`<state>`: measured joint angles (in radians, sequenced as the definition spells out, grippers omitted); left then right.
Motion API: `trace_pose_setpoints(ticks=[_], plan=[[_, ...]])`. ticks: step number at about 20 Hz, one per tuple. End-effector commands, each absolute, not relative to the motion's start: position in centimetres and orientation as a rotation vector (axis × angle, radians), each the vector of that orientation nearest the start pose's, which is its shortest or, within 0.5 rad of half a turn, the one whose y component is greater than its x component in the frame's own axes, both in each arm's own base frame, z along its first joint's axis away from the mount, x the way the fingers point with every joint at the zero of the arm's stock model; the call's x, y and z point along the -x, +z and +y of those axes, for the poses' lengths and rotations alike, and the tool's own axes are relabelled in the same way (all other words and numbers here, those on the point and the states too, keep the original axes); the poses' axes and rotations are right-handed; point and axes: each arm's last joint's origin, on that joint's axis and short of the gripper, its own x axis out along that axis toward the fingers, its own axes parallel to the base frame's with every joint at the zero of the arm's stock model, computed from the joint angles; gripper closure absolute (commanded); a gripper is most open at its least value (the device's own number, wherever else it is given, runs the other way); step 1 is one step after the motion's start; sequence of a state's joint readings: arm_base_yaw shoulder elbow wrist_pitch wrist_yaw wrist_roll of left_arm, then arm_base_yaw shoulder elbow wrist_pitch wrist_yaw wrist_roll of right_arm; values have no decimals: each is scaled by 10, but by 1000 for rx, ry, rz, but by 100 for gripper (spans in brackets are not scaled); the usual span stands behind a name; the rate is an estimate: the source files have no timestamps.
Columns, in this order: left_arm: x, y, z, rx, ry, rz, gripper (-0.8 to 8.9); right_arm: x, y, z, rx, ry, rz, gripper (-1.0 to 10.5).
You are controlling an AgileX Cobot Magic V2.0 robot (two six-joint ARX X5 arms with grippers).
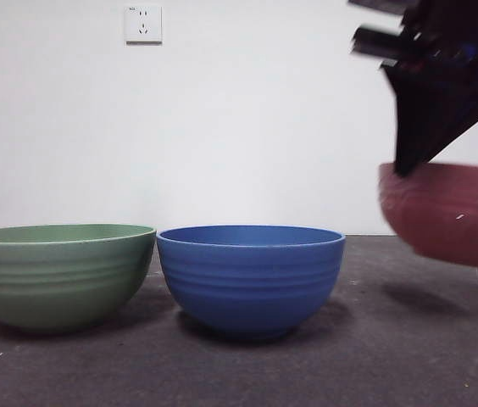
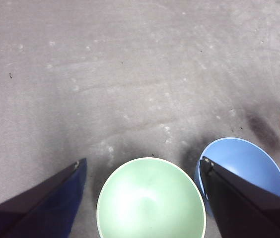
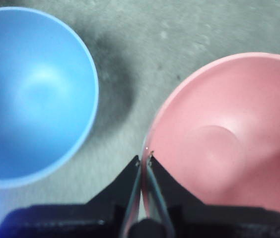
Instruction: Pick up the green bowl on the top,put the green bowl on the left,pick up the red bowl in the middle,put the red bowl on the right
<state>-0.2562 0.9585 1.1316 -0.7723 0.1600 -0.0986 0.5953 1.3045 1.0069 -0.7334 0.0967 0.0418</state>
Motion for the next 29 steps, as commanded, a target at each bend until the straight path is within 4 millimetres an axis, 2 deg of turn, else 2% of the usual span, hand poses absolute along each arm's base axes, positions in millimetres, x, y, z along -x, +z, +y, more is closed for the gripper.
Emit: trace_pose_setpoints(ticks=[1,5,8,9,12,15,17,21,22,24,25,27,29], plan=[[-173,366,-50,70,-373,620,436,-219,249,146,311,461,1002,955],[-173,366,-50,70,-372,620,436,-230,231,154,317,472,1047,949],[-173,366,-50,70,-372,619,436,-231,228,155,320,471,1059,939],[-173,366,-50,70,-372,618,436,-231,228,155,320,471,1059,917],[-173,366,-50,70,-372,618,436,-231,228,155,319,470,1060,753],[-173,366,-50,70,-372,618,436,-233,231,156,308,475,1026,752],[-173,366,-50,70,-372,618,436,-231,243,155,279,481,958,755],[-173,367,-50,64,-374,604,442,-210,292,140,201,498,721,762],[-174,368,-51,45,-382,594,476,-202,306,134,180,490,653,791],[-174,367,-51,-6,-397,585,781,-185,331,118,154,466,515,968],[-174,367,-51,-12,-398,585,816,-176,341,111,145,447,457,963],[-172,364,-50,-16,-400,572,822,-160,351,97,122,405,350,963],[-165,352,-48,-14,-402,520,822,-143,344,85,122,398,234,963]])
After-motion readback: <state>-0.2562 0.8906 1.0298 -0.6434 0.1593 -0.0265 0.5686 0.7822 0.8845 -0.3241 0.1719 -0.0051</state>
